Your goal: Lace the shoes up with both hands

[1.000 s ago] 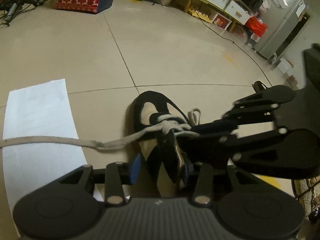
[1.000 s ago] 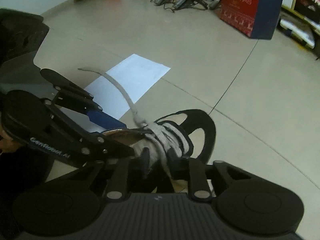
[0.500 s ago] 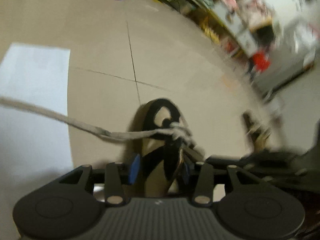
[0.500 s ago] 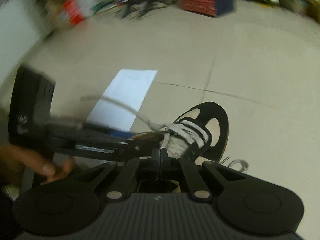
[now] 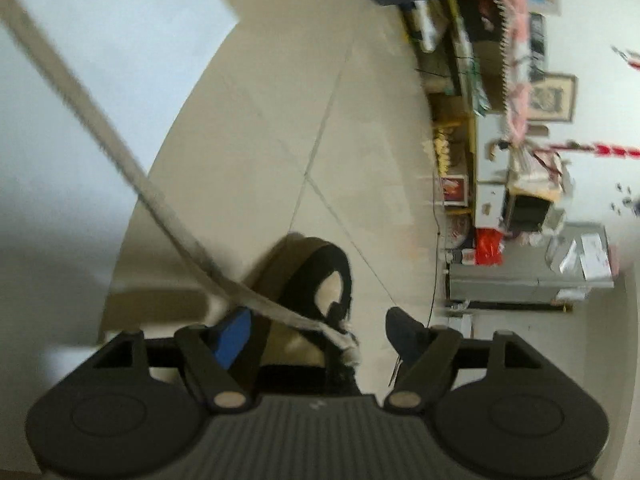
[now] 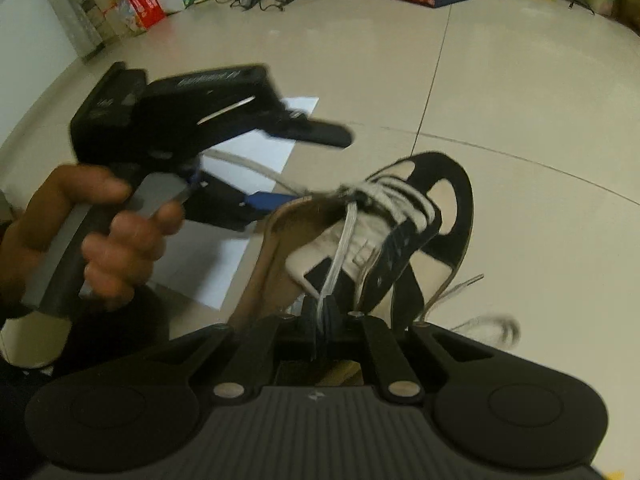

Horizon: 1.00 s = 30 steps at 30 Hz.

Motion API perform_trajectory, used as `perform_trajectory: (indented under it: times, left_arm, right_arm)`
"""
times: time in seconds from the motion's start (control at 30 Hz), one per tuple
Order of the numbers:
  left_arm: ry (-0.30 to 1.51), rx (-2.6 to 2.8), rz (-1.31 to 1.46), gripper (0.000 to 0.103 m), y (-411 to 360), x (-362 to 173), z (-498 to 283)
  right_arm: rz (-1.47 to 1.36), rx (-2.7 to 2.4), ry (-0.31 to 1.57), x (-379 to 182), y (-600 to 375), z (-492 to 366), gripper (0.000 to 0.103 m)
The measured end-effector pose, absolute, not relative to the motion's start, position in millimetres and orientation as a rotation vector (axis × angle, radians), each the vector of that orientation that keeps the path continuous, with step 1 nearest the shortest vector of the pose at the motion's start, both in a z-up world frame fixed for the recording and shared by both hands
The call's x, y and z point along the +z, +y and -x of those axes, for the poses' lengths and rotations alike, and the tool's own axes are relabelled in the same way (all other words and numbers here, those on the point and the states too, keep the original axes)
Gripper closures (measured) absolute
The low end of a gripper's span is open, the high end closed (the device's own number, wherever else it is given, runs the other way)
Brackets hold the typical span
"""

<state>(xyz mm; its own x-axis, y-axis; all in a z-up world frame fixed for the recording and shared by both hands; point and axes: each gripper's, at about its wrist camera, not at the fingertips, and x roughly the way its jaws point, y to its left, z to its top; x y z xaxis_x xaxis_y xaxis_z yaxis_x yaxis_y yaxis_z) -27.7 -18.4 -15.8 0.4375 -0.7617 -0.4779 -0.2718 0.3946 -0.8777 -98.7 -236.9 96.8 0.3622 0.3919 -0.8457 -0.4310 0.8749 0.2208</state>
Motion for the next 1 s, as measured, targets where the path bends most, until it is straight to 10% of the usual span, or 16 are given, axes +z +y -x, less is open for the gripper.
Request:
perform_trajectory:
  times: [0.2,1.0]
  left_arm:
    - [1.008,-0.356,1.172,0.1,-17,-17,25]
    - [0.693,-0.445,0.842,0.101,-12,72,35]
  right_arm:
    - [0.079,0.513,1.062,95,-236,103,0.099]
    - [0.263,0.49,0.945,83,-232,108,0.101]
